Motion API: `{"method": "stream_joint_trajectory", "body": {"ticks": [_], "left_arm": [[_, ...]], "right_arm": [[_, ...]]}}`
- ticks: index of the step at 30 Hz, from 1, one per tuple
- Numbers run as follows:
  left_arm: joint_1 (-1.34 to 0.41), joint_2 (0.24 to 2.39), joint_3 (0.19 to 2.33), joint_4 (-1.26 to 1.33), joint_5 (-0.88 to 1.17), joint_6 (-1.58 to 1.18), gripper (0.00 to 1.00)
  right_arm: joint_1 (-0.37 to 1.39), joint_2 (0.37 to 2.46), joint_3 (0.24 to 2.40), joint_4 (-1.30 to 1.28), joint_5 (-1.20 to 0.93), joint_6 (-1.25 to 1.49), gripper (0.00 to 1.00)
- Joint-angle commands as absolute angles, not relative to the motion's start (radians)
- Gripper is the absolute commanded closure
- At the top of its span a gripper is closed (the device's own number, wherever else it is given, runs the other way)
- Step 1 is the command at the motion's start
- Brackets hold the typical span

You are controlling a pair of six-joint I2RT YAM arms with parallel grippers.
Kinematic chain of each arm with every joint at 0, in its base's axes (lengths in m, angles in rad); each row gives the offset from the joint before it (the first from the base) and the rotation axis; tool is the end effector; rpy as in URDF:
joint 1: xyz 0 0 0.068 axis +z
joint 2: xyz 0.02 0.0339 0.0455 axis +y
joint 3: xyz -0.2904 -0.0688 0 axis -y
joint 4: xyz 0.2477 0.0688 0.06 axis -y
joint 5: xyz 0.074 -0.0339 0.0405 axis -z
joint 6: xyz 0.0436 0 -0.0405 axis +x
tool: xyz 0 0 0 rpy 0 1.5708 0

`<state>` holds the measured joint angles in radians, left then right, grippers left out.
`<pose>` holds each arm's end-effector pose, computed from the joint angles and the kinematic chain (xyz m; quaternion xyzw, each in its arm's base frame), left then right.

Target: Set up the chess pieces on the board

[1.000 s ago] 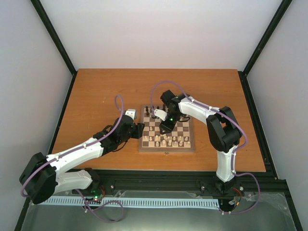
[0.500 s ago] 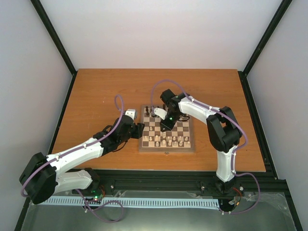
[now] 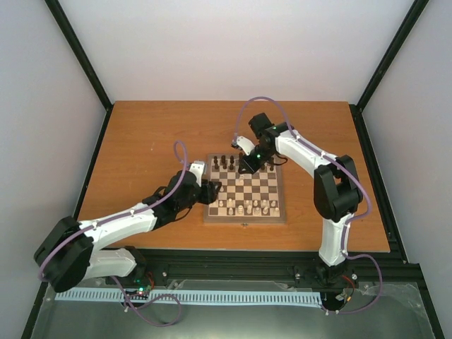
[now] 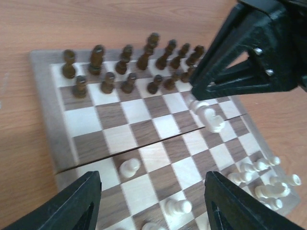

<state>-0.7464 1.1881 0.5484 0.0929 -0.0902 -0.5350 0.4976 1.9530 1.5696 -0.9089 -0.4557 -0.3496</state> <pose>0.1836 -0.1644 0.2221 0.0699 0.8684 -0.2610 0.4159 0.3525 0.2133 0.2371 -0.4251 0.8666 0.2331 0.1183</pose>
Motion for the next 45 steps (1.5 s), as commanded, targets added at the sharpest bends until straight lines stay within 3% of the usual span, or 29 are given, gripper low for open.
{"method": "stream_joint_trajectory", "body": {"ticks": [1,16,40,45], "left_arm": [[-0.755,1.26,0.574,0.286,0.023,-0.443,0.37],[-0.828,1.397,0.638,0.303,0.051,0.071,0.62],[-0.847,1.448,0.699,0.322,0.08,0.187,0.72],[-0.86,1.455,0.696,0.342,-0.001,0.212,0.68]], "right_arm": [[0.497,1.907,1.602,-0.908,-0.533,-0.294,0.88],[0.495,1.892,1.571,-0.931,-0.647,-0.305,0.87],[0.495,1.897,1.534,-0.934,-0.721,-0.317,0.87],[0.495,1.899,1.532,-0.935,-0.725,-0.319,0.87]]}}
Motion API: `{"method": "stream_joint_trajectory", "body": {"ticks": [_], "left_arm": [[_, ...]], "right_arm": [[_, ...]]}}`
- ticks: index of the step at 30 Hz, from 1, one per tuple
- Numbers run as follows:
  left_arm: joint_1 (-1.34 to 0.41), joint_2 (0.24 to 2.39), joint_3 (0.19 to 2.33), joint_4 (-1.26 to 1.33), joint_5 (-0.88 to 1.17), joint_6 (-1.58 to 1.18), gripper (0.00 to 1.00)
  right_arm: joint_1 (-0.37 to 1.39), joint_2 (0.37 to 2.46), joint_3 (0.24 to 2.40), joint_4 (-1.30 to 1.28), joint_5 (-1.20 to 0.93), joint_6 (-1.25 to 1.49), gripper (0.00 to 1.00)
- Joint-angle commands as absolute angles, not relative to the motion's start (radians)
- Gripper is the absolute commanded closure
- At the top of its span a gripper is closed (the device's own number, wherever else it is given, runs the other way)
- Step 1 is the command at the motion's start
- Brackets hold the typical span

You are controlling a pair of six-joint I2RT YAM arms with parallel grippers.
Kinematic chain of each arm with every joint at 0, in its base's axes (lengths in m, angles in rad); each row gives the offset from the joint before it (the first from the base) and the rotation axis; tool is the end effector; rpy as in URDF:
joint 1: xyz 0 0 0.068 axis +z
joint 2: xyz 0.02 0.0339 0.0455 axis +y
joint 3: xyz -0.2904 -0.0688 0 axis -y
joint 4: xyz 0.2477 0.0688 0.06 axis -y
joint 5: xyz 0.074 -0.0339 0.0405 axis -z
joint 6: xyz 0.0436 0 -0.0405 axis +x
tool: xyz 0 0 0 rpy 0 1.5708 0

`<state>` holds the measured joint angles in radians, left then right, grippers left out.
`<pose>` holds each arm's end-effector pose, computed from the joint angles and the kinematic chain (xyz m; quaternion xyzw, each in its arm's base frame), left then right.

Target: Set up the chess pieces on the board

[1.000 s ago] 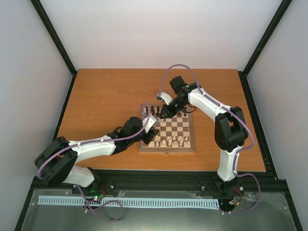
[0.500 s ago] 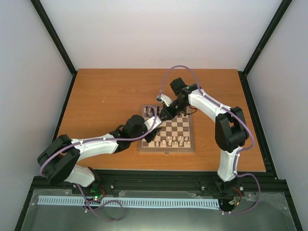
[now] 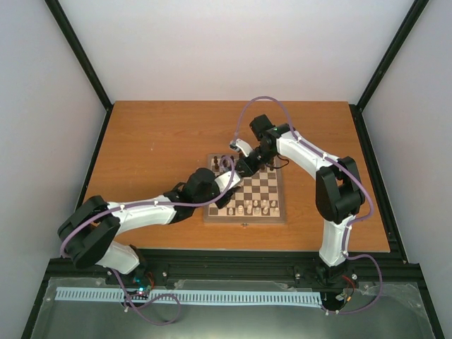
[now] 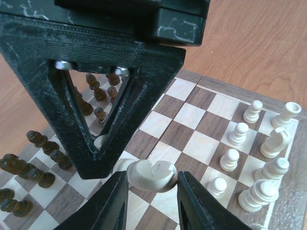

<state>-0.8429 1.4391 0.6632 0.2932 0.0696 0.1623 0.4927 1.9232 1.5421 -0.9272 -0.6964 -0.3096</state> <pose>0.2005 -0.2295 0.2162 0.4277 0.7407 -0.2007 0.4777 0.3395 0.2140 0.2459 -0.4050 0.8405 0.3481 0.0916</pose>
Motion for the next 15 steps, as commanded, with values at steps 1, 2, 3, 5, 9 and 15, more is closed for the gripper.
{"method": "stream_joint_trajectory", "body": {"ticks": [1,2,3,5,9,15], "left_arm": [[-0.866,1.457,0.694,0.347,-0.009,0.223,0.66],[-0.872,1.459,0.695,0.349,-0.013,0.232,0.66],[-0.877,1.461,0.696,0.352,-0.017,0.243,0.66],[-0.899,1.463,0.695,0.357,-0.043,0.273,0.66],[-0.963,1.488,0.706,0.35,-0.141,0.358,0.64],[-1.0,1.51,0.721,0.346,-0.205,0.416,0.62]], "right_arm": [[0.495,1.9,1.532,-0.936,-0.726,-0.319,0.87],[0.495,1.901,1.532,-0.936,-0.726,-0.319,0.87],[0.495,1.902,1.532,-0.937,-0.727,-0.32,0.87],[0.495,1.903,1.531,-0.937,-0.728,-0.321,0.87],[0.495,1.905,1.531,-0.94,-0.729,-0.323,0.87],[0.495,1.908,1.527,-0.942,-0.735,-0.325,0.87]]}}
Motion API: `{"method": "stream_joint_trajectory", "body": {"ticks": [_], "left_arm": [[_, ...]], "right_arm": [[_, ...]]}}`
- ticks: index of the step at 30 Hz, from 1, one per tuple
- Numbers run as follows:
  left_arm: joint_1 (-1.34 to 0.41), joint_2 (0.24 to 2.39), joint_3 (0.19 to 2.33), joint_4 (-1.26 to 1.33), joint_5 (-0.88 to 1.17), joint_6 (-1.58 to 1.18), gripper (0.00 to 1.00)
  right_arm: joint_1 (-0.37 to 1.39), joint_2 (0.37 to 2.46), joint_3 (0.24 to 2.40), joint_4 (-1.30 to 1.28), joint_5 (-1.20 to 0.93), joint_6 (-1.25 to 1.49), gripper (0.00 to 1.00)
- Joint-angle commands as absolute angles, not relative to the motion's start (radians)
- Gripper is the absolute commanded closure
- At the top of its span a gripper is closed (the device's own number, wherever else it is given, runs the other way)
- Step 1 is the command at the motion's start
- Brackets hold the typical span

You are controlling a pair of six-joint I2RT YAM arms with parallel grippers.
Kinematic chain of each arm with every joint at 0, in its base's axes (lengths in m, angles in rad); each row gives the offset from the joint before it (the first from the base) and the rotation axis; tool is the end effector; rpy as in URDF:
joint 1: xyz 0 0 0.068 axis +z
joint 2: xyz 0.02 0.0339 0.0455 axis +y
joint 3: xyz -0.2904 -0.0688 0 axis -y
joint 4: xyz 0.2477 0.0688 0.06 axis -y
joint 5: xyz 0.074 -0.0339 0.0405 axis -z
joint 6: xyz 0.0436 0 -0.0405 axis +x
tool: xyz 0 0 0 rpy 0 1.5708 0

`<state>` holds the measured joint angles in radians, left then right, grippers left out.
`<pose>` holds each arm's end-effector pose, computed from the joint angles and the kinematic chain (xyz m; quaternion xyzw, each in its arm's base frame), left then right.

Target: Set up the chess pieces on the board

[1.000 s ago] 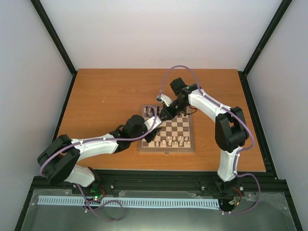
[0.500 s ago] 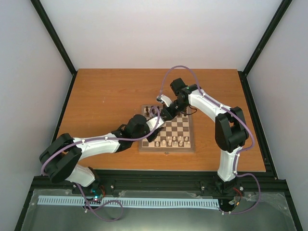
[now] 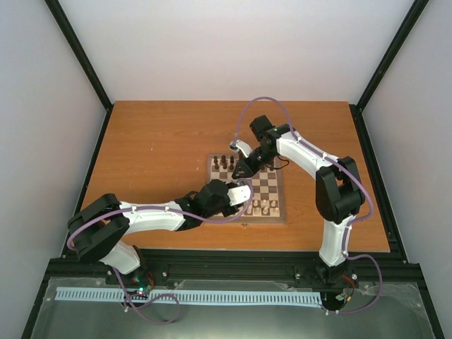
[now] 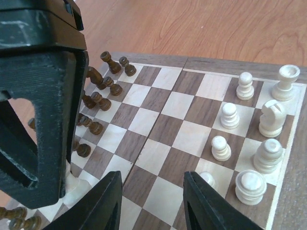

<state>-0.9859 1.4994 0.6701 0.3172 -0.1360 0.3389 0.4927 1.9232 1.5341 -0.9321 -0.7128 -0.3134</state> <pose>0.1777 -0.2577 0.2036 0.5026 0.7001 -0.1045 0.4963 0.3377 0.2137 0.2439 -0.4047 0.8383 0.3552 0.0852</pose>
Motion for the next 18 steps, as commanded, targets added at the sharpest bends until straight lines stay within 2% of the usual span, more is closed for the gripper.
{"method": "stream_joint_trajectory", "body": {"ticks": [1,5,10,13,18], "left_arm": [[-1.0,1.512,0.722,0.345,-0.213,0.417,0.61],[-1.006,1.487,0.711,0.346,-0.246,0.413,0.6],[-1.001,1.331,0.626,0.399,-0.334,0.269,0.61],[-0.974,1.24,0.626,0.345,-0.402,0.139,0.58],[-0.879,1.117,0.651,0.174,-0.342,-0.195,0.53]], "right_arm": [[0.495,1.908,1.526,-0.942,-0.735,-0.325,0.87],[0.495,1.907,1.524,-0.942,-0.728,-0.326,0.87],[0.494,1.898,1.524,-0.932,-0.711,-0.326,0.87],[0.494,1.891,1.52,-0.924,-0.686,-0.332,0.87],[0.494,1.861,1.498,-0.896,-0.602,-0.348,0.87]]}}
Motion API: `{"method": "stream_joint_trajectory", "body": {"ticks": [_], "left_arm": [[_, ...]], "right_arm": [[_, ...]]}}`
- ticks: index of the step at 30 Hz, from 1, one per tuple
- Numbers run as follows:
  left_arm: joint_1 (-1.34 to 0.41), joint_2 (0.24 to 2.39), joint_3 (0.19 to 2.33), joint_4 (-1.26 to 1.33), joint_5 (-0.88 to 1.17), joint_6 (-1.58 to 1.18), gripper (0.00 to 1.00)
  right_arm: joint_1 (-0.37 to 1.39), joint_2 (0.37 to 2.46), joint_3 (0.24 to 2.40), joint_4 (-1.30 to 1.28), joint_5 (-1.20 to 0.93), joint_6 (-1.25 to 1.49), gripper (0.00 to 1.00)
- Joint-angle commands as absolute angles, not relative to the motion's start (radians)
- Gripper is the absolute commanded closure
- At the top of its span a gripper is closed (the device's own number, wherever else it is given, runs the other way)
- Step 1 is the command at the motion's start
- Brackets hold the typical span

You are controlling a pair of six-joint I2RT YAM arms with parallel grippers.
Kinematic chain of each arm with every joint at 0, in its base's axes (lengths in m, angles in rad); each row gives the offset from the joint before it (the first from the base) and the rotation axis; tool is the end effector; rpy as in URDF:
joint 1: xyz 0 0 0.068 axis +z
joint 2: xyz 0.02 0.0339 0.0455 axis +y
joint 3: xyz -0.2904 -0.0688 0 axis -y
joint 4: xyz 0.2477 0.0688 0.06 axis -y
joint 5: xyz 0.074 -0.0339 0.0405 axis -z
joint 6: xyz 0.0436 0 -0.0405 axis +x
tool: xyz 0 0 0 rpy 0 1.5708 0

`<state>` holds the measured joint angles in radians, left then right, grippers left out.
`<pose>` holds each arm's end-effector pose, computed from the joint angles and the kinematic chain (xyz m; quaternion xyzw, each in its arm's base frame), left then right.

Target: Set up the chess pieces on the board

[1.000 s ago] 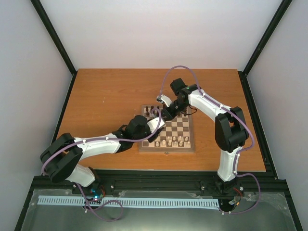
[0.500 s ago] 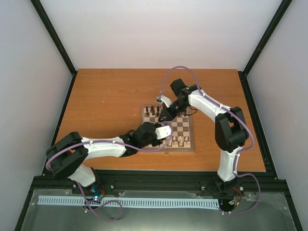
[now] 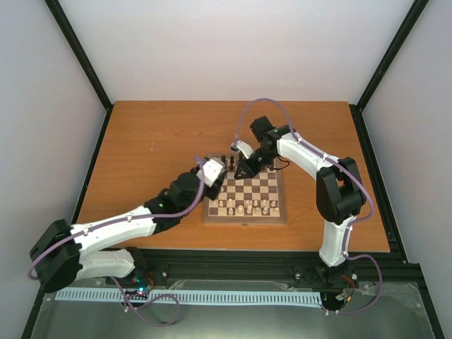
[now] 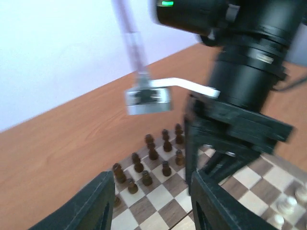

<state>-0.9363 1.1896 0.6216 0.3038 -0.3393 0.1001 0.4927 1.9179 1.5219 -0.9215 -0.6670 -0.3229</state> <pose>0.1683 -0.2041 0.2703 0.2985 0.7308 -0.1207 0.6019 0.3375 0.2118 0.2416 -0.4097 0.8441 0.3337 0.0914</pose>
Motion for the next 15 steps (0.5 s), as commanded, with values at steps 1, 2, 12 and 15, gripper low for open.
{"method": "stream_joint_trajectory", "body": {"ticks": [1,2,12,15], "left_arm": [[-0.872,1.087,0.66,0.124,-0.35,-0.252,0.51],[-0.863,1.06,0.675,0.069,-0.361,-0.307,0.49],[-0.646,0.893,1.004,-0.576,-0.319,-0.557,0.2],[-0.503,0.938,1.098,-0.697,-0.173,-0.515,0.18]], "right_arm": [[0.494,1.849,1.491,-0.891,-0.595,-0.353,0.87],[0.495,1.838,1.485,-0.887,-0.588,-0.362,0.87],[0.675,1.768,1.47,-0.875,-0.433,-0.452,0.87],[0.743,1.764,1.467,-0.869,-0.399,-0.48,0.87]]}}
